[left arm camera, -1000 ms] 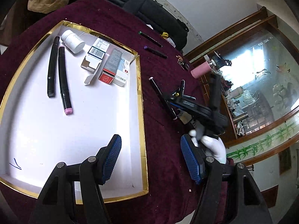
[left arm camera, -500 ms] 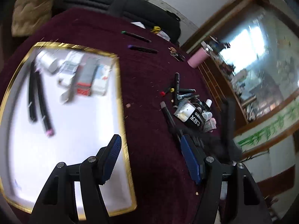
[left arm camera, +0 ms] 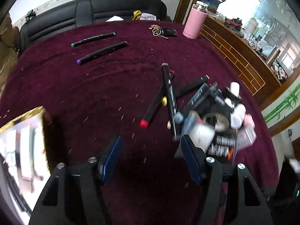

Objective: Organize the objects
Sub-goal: 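Grasp a white-ended black marker with the right tool while the left tool grasps a grey-capped marker, then carry both markers into the tray beside the other markers and open both tools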

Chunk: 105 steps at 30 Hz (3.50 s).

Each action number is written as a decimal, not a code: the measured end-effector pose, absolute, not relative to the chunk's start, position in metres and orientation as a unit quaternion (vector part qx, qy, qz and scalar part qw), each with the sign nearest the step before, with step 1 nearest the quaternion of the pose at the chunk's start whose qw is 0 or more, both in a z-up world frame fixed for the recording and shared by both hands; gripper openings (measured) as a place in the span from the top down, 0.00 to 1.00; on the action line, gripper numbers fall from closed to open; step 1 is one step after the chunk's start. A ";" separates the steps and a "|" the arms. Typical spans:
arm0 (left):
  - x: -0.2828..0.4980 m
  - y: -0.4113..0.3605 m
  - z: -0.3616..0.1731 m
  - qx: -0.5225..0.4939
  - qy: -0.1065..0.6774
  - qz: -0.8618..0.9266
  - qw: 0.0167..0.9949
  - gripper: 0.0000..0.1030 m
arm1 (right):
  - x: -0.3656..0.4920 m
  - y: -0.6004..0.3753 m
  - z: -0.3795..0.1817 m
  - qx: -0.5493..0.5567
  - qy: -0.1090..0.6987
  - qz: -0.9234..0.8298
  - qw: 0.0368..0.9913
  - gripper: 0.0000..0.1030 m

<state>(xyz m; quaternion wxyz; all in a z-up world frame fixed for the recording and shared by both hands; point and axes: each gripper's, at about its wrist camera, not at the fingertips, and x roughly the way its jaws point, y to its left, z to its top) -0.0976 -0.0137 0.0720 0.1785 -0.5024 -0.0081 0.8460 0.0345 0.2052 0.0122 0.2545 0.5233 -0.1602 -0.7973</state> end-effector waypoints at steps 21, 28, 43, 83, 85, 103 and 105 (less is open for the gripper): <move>-0.163 0.039 0.062 -0.479 0.026 0.862 0.165 0.89 | 0.030 0.216 0.001 0.508 -0.224 -0.775 0.301 0.88; -0.116 -0.009 0.099 -0.440 -0.035 0.876 0.192 0.89 | 0.034 0.206 0.003 0.503 -0.207 -0.789 0.285 0.89; 0.006 -0.109 0.157 -0.344 -0.141 0.892 0.258 0.89 | 0.042 0.181 0.024 0.494 -0.228 -0.785 0.296 0.87; -0.003 -0.339 0.050 -0.508 -0.191 0.836 0.080 0.89 | -0.029 -0.151 0.028 0.555 -0.068 -0.733 0.387 0.87; -0.009 -0.340 0.044 -0.517 -0.192 0.831 0.074 0.89 | -0.030 -0.153 0.027 0.554 -0.063 -0.740 0.376 0.87; -0.025 -0.349 0.038 -0.519 -0.205 0.830 0.014 0.89 | -0.050 -0.160 0.024 0.558 -0.062 -0.754 0.340 0.85; -0.027 -0.350 0.038 -0.520 -0.206 0.829 0.012 0.87 | -0.050 -0.157 0.027 0.554 -0.065 -0.757 0.342 0.84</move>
